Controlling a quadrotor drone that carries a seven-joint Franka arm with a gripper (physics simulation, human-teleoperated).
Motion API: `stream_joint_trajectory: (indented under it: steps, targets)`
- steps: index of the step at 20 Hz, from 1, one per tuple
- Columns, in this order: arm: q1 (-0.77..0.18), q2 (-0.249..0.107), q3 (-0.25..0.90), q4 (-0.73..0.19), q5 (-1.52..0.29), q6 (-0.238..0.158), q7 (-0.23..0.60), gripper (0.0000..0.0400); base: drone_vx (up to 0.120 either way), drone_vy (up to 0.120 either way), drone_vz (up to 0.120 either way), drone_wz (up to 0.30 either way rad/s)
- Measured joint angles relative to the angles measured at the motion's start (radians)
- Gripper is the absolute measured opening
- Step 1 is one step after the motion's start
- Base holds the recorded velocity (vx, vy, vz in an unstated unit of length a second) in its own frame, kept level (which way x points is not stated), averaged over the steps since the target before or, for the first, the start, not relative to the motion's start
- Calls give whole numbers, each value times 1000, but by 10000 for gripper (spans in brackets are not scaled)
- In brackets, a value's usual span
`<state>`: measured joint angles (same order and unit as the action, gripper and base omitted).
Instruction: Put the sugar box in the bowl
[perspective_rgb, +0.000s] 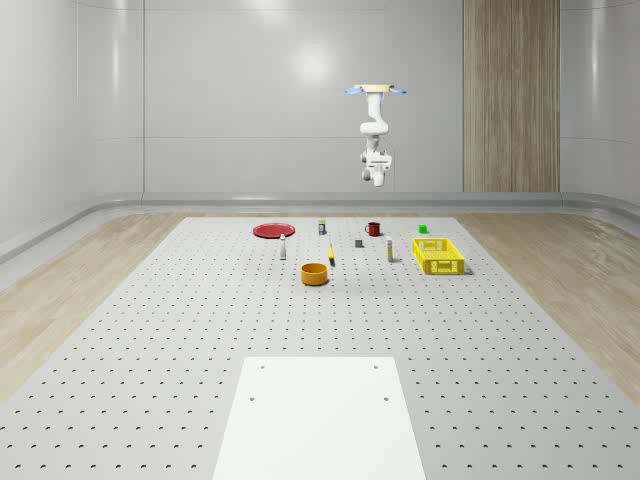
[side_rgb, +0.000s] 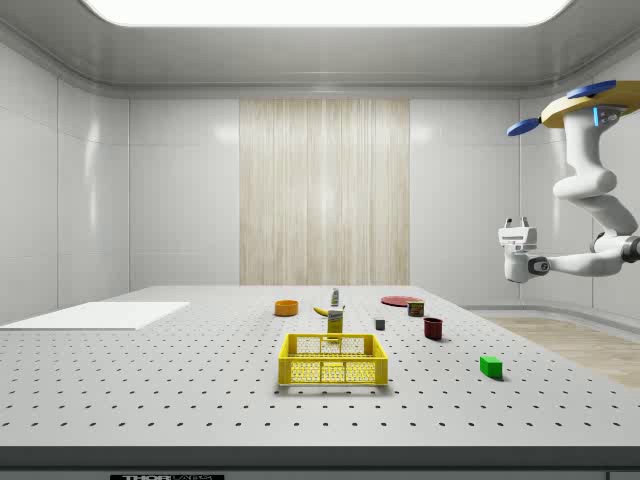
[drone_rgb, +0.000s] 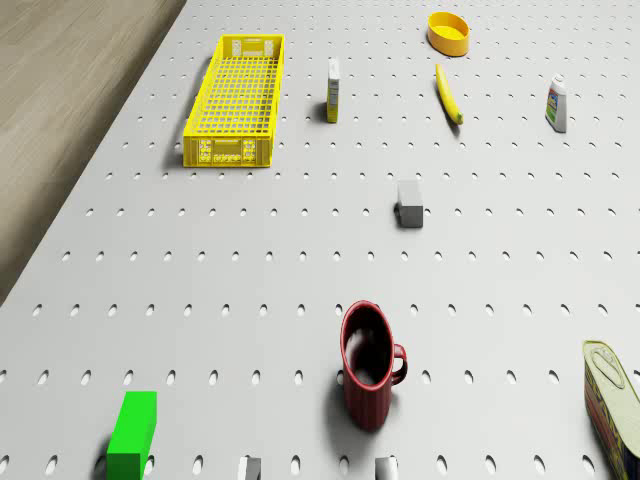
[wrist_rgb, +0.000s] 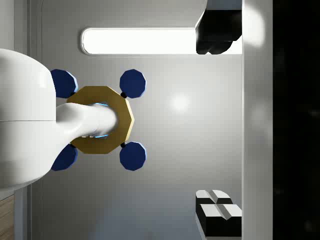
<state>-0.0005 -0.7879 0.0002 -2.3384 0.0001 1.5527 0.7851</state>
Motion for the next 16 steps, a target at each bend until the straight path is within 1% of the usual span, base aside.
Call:
stream_joint_trajectory:
  steps: [3,8,11,14,16]
  targets:
    - [-2,7,1,63,1,-53,-1,400,0,0,0,0]
    - [-3,40,2,170,1,-124,-2,400,0,0,0,0]
    - [-4,59,2,222,2,-154,-2,400,0,0,0,0]
    - [-5,73,3,258,2,-174,-2,400,0,0,0,0]
    - [-5,79,3,273,2,-182,-3,400,120,0,0,0]
